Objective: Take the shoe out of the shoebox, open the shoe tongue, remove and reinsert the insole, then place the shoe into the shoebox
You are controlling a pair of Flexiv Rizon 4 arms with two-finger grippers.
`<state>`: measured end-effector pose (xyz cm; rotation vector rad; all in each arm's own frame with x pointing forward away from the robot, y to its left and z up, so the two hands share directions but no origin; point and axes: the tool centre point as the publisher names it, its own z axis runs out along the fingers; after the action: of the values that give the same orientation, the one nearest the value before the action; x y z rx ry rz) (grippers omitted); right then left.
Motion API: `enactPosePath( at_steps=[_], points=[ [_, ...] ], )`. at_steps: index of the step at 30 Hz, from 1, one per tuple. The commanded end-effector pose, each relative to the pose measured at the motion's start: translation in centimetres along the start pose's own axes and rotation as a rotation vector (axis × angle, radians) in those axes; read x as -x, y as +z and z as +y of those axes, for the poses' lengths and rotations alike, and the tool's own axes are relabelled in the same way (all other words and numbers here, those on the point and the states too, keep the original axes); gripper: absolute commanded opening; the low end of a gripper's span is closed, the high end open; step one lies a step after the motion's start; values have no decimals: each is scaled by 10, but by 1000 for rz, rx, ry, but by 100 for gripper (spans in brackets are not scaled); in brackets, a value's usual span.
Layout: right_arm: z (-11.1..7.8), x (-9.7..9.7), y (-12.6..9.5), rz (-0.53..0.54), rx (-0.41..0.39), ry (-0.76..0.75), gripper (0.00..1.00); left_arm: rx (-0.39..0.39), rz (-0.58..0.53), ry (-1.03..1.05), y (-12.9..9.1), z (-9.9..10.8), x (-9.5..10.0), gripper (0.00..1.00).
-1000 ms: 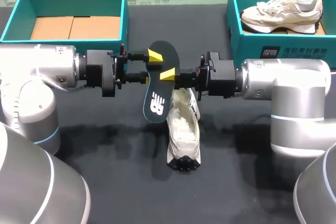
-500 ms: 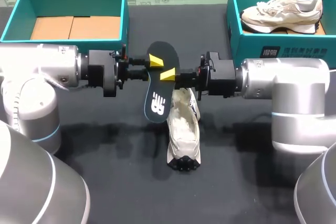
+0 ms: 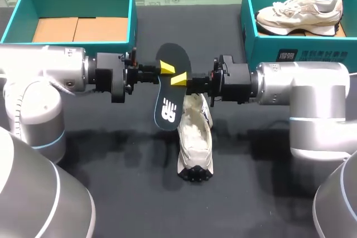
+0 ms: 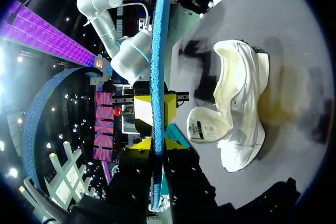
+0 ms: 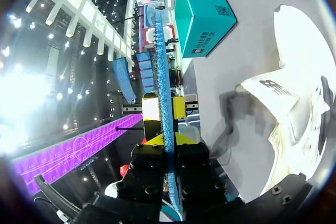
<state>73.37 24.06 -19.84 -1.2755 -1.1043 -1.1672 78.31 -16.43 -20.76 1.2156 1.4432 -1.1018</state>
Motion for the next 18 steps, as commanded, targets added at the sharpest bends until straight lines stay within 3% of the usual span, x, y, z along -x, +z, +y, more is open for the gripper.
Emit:
enactPosePath(
  at_steps=[1, 6, 7, 8, 9, 15, 17, 18],
  points=[
    [1, 1, 0, -2, -7, 2, 0, 0, 1, 1, 4, 3, -1, 0],
    [1, 1, 0, 7, -14, 5, 0, -6, 2, 2, 6, 3, -2, 0],
    [1, 1, 0, 9, -15, 3, 21, -6, 3, 3, 6, 3, -2, 0],
    [2, 2, -1, 11, -13, 0, 71, -7, 4, 1, 6, 3, -2, 0],
    [2, 1, -2, 11, -13, -7, 100, -8, 4, 0, 5, 3, -2, 0],
    [-1, -4, -33, -37, -13, -87, 100, -20, 19, -33, -11, -5, 6, 0],
    [-4, -6, -46, -83, -63, -167, 100, -33, 33, -49, -17, -10, 9, 0],
    [-4, -5, -54, -128, -38, -186, 100, -35, 41, -50, -20, -13, 10, 0]
  ],
)
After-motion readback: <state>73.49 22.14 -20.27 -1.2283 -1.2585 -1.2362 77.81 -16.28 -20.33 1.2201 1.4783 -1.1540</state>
